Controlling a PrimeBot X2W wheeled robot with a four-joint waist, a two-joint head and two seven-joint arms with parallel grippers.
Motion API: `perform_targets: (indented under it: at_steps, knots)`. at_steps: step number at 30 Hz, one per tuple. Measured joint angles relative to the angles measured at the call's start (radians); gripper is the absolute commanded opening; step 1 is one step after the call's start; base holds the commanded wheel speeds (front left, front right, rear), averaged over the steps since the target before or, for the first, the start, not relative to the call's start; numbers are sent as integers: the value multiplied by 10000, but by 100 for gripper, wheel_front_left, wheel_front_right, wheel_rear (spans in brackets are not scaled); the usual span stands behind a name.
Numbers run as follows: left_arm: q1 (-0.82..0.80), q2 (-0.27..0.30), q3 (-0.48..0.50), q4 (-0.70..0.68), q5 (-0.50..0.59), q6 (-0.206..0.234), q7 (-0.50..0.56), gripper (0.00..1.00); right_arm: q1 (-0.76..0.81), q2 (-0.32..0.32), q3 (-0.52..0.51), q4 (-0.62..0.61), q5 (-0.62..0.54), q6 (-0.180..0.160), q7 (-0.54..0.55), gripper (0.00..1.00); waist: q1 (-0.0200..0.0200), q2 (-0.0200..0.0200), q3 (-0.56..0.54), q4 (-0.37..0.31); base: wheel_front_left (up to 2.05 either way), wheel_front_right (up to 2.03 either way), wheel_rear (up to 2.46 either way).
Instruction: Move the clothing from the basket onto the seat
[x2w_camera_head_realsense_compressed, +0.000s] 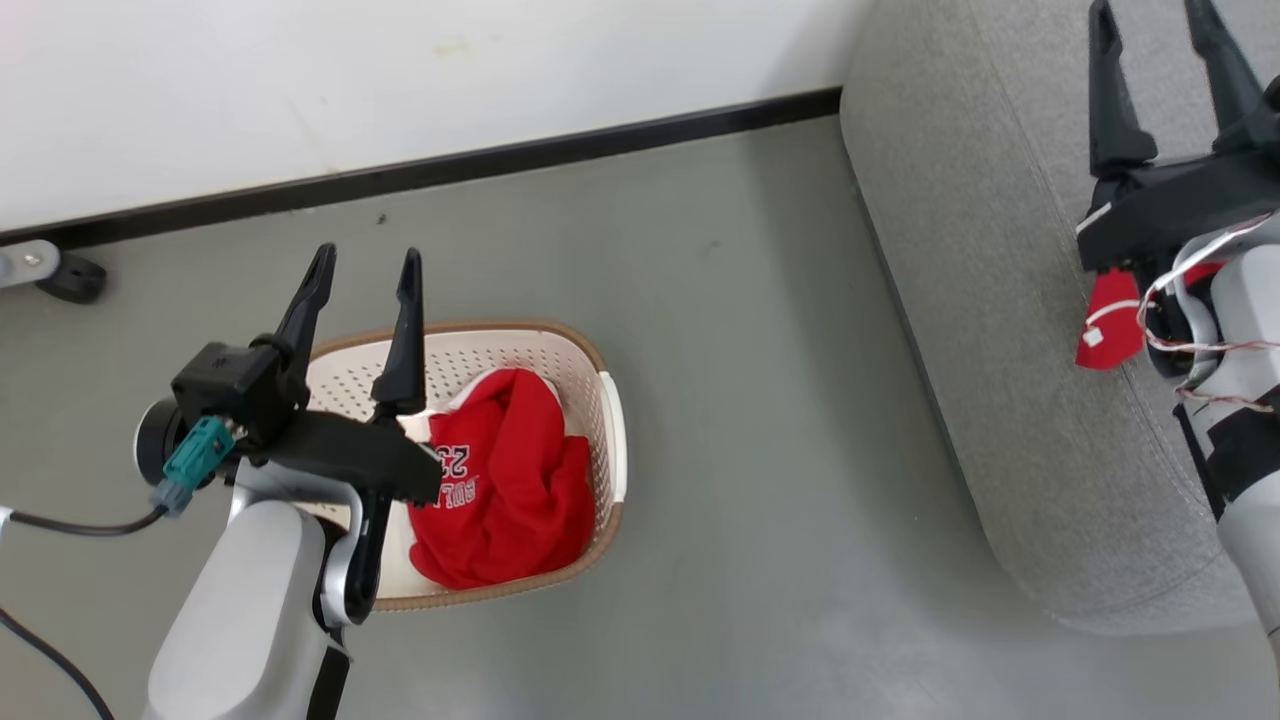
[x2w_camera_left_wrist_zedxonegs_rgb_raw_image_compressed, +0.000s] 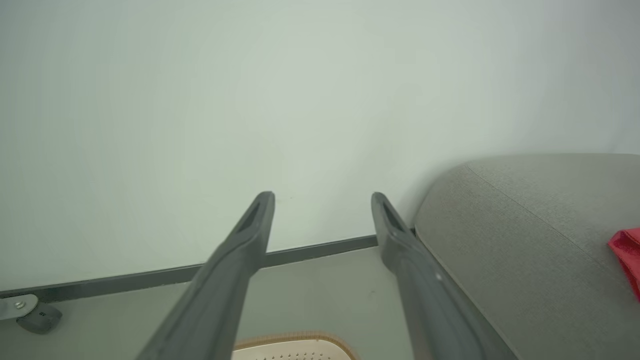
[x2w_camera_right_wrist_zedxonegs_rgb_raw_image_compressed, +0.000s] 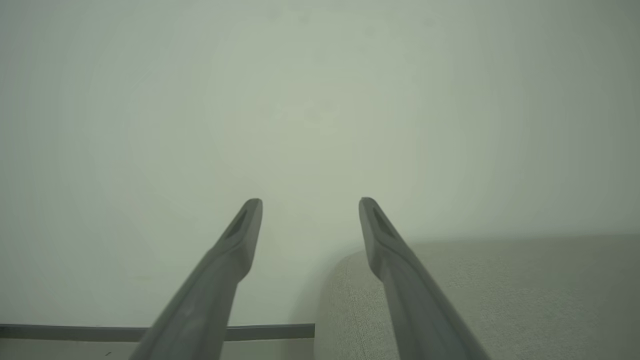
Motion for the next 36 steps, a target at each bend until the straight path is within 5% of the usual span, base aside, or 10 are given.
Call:
perform_targets:
  at_steps: [36]
  knots:
    - [3545, 479, 1413, -343, 125, 1001, -391, 100, 4101, 1482, 859, -966, 439, 192, 2, 100, 0, -1, -2350, 772, 0, 0, 0]
